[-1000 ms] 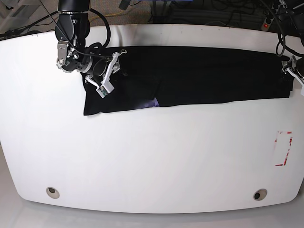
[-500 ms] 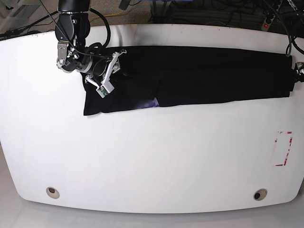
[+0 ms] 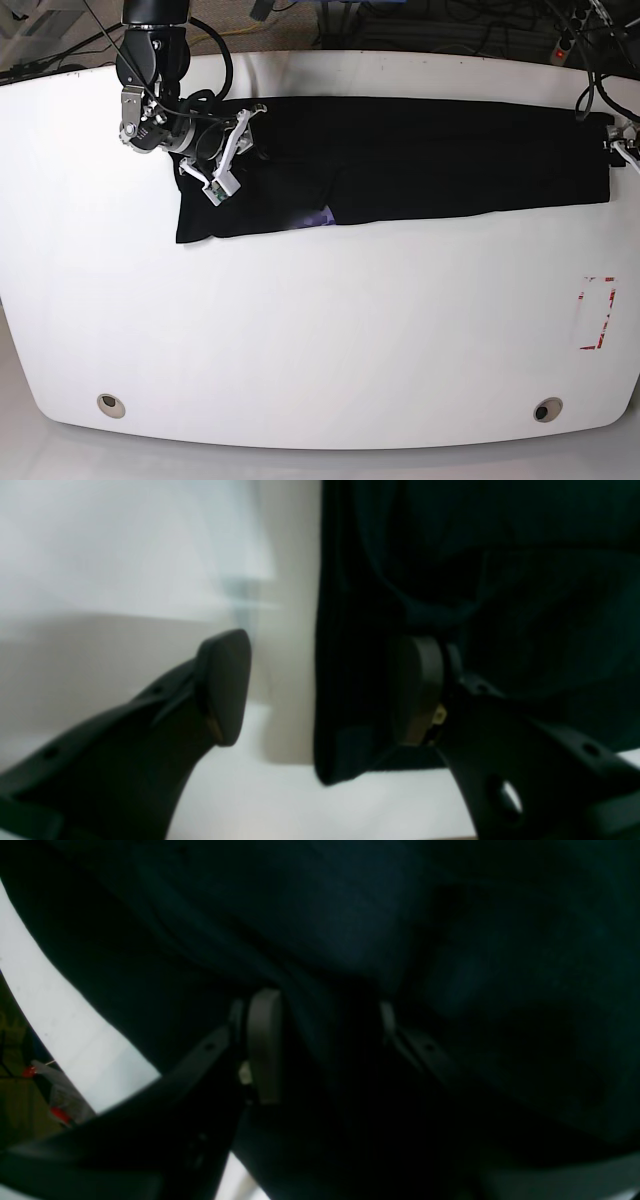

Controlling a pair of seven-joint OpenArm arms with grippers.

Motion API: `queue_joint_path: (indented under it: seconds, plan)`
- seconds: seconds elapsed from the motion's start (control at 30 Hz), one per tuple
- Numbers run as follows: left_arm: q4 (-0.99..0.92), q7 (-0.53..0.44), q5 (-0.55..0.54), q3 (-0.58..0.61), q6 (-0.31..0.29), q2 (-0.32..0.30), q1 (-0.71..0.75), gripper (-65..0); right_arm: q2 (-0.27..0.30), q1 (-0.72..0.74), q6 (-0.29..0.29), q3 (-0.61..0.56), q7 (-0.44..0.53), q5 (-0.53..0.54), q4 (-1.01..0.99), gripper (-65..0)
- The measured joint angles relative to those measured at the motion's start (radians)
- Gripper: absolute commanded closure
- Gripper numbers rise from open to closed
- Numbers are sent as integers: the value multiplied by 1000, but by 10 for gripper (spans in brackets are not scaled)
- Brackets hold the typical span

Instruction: Fold the T-shirt properly

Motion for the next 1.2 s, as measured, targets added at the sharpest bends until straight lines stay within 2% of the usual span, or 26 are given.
queue_joint_path:
  seconds: [0.3,0.5,0.73,0.77,0.8,0.83,0.87,0.93,0.97,1.2]
  plan:
    - [5,0,-48,-3,0,22,-5,-397,0,-16,-3,-1,-8,-10,29,-224]
    - [8,9,-157,-3,0,27,25,-397,0,-16,-3,-1,-8,-10,29,-224]
    - [9,17,-167,-1,0,30,26,-388,0,-16,-3,-1,-8,-10,29,-224]
    - [10,30,-169,-1,0,30,26,-371,0,-16,-3,-1,-8,-10,29,-224]
    - [10,38,-170,-2,0,30,26,-322,0,-16,-3,-1,-8,-10,29,-224]
    - [10,41,-173,-2,0,30,26,-264,0,-16,-3,-1,-8,-10,29,-224]
    - [10,42,-173,-2,0,31,26,-179,0,-16,-3,-1,-8,-10,29,-224]
    - [10,48,-173,-2,0,34,26,-64,0,-16,-3,-1,-8,-10,29,-224]
    - [10,53,-166,-2,0,35,26,-35,0,-16,-3,-1,-8,-10,29,-224]
    - [12,60,-167,-2,0,39,26,-36,0,-16,-3,-1,-8,-10,28,-222]
